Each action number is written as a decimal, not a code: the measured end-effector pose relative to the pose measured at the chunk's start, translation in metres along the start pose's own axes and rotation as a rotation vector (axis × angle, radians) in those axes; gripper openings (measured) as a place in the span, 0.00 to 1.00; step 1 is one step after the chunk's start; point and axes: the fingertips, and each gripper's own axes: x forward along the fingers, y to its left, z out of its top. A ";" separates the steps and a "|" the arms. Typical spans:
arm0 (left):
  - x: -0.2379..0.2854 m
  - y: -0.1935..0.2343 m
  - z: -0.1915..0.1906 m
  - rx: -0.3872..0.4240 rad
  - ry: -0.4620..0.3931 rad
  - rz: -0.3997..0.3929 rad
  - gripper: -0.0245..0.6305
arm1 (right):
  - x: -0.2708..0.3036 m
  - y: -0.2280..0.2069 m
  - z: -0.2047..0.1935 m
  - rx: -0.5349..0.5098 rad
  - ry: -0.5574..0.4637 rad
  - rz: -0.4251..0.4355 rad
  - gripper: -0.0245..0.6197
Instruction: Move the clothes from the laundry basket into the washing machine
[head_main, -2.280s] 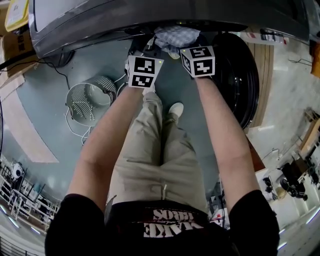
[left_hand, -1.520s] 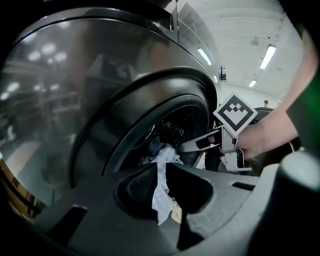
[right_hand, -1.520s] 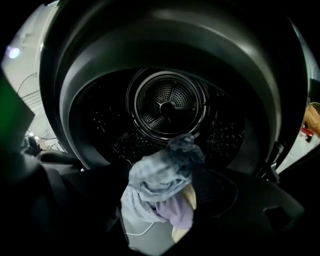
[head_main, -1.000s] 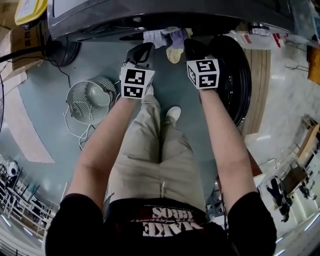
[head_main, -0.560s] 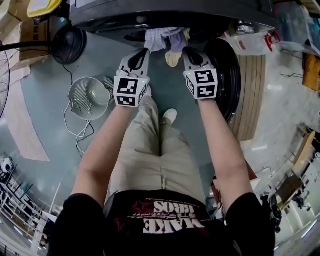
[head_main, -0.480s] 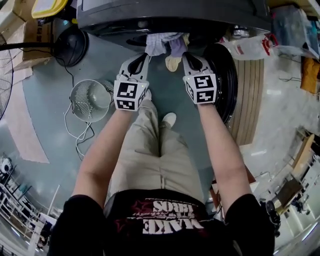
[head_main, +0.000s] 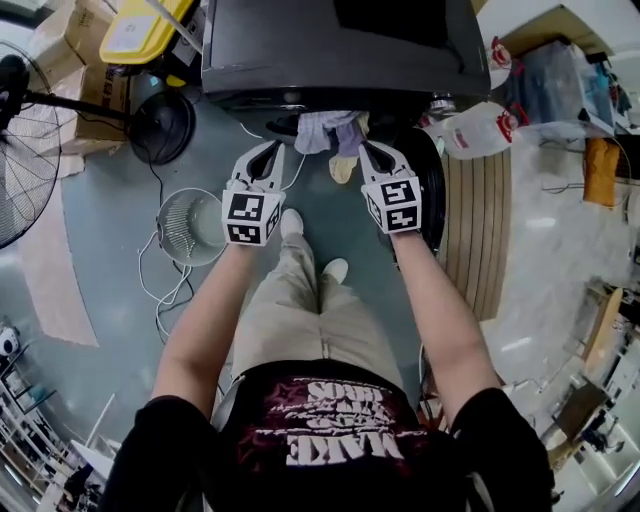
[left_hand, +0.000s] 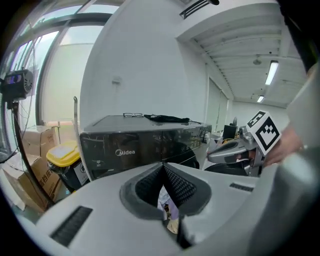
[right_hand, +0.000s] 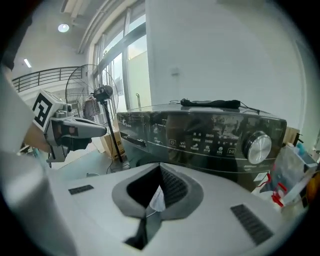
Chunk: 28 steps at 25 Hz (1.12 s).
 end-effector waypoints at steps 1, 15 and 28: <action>-0.004 0.000 0.006 0.005 -0.001 0.001 0.04 | -0.004 0.001 0.006 -0.007 -0.003 0.003 0.04; -0.058 -0.002 0.071 0.036 -0.035 0.028 0.04 | -0.074 0.005 0.068 -0.055 -0.045 -0.008 0.04; -0.121 -0.011 0.150 0.080 -0.165 0.011 0.04 | -0.149 0.011 0.137 -0.036 -0.153 -0.065 0.04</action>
